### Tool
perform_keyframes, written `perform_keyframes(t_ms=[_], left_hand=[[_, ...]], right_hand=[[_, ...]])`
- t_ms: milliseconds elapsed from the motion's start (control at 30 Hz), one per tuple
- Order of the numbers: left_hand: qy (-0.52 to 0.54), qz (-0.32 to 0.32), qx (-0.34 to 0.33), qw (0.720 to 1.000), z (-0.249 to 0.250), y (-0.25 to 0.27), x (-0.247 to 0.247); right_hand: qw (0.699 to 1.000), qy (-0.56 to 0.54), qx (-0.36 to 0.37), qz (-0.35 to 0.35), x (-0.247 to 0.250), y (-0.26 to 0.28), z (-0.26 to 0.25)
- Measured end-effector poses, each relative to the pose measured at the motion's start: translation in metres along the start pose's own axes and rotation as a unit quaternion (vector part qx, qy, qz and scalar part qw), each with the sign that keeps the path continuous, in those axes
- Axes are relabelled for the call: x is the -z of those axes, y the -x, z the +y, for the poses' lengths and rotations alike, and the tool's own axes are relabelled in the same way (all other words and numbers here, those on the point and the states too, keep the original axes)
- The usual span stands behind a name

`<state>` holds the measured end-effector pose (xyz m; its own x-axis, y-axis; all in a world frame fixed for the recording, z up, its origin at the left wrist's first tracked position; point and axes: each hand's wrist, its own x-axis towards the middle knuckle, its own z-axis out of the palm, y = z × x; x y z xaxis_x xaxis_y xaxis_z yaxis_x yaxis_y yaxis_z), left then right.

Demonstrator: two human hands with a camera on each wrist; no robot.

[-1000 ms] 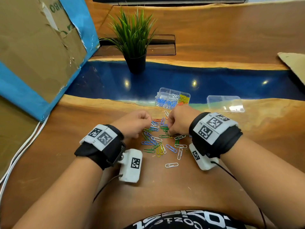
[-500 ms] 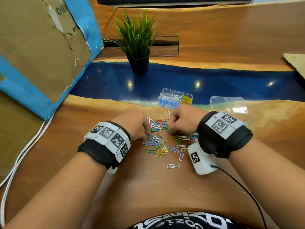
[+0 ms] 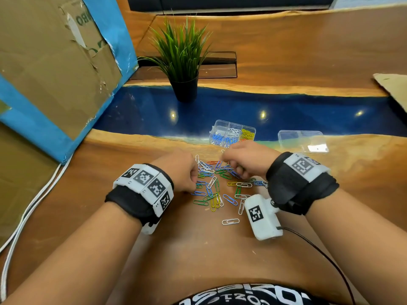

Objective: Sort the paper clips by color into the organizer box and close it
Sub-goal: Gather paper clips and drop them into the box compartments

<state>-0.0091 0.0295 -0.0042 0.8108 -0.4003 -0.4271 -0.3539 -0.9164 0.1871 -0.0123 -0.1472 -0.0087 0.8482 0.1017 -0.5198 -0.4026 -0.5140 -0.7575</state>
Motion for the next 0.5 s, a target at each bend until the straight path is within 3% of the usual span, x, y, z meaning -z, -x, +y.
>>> perform_keyframes(t_ms=[100, 167, 367, 500], left_hand=[[-0.006, -0.018, -0.005, 1.000, 0.003, 0.000, 0.000], [-0.010, -0.023, -0.007, 1.000, 0.004, -0.001, 0.001], [0.004, -0.010, -0.001, 1.000, 0.001, -0.002, 0.000], [0.004, 0.004, -0.004, 1.000, 0.000, -0.004, -0.001]], right_hand=[[0.967, 0.245, 0.065, 0.034, -0.003, 0.002, -0.002], [0.934, 0.348, 0.067, 0.050, -0.007, 0.000, -0.003], [0.885, 0.458, 0.073, 0.048, -0.018, -0.006, -0.005], [0.878, 0.473, 0.069, 0.037, -0.020, -0.004, -0.009]])
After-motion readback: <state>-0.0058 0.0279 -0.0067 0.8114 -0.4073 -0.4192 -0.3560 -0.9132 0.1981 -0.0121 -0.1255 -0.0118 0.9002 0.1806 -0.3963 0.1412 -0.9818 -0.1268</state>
